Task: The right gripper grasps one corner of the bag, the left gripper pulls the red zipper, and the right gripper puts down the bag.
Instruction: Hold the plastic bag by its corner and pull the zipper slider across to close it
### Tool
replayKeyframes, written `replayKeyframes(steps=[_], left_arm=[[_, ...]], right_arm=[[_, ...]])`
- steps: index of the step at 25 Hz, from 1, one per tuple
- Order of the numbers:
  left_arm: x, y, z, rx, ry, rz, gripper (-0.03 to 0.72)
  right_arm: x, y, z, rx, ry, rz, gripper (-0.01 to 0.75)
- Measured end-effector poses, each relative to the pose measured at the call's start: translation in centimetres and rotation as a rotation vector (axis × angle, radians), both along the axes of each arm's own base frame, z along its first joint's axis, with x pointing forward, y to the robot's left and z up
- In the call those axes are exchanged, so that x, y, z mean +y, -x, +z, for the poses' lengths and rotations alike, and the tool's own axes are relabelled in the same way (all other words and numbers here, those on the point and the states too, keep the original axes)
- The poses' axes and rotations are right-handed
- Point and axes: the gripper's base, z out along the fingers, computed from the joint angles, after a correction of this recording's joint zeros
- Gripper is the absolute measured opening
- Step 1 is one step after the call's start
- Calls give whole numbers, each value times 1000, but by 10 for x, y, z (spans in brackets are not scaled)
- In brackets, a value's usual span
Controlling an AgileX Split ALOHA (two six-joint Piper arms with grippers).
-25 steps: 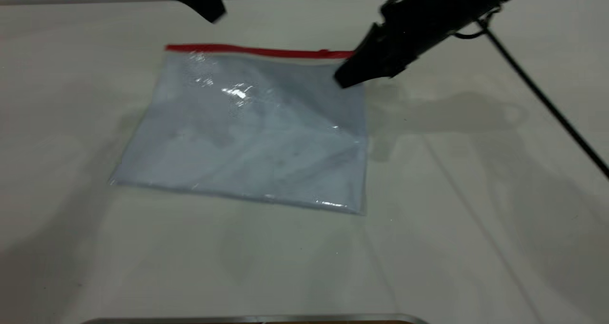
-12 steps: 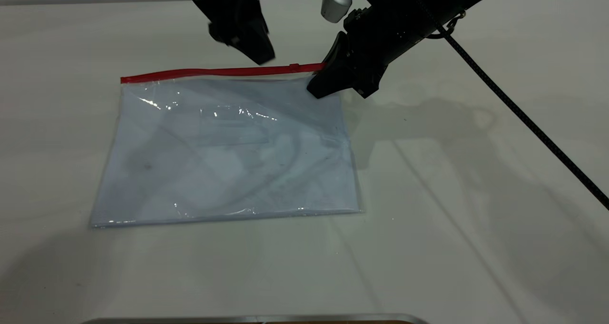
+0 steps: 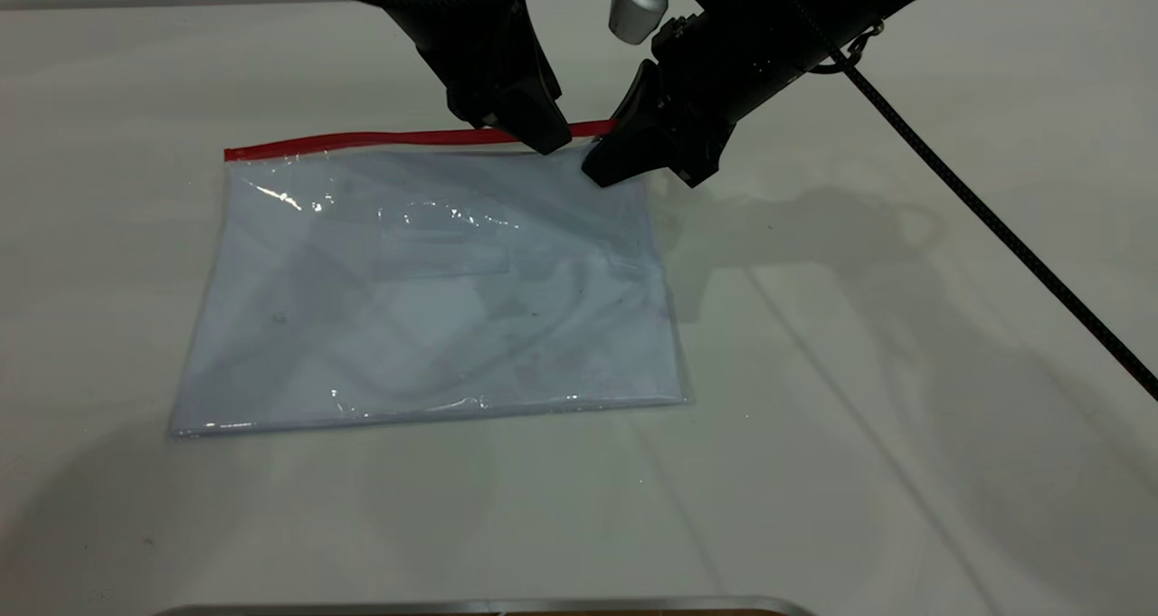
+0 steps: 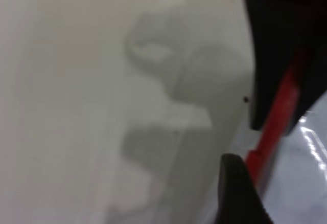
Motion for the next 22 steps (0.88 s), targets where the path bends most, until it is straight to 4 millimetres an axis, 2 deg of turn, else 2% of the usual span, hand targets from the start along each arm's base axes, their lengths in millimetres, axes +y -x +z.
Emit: replayKeyframes(steps=[12, 16, 22], left_arm=[[0, -2, -8, -11, -7, 16, 466], [0, -2, -12, -1, -2, 26, 412], [-1, -4, -11, -7, 11, 46, 293]], right_arm=[[0, 0, 0, 0, 0, -1, 34], [0, 0, 0, 0, 0, 0, 34], [0, 0, 0, -1, 0, 0, 34]])
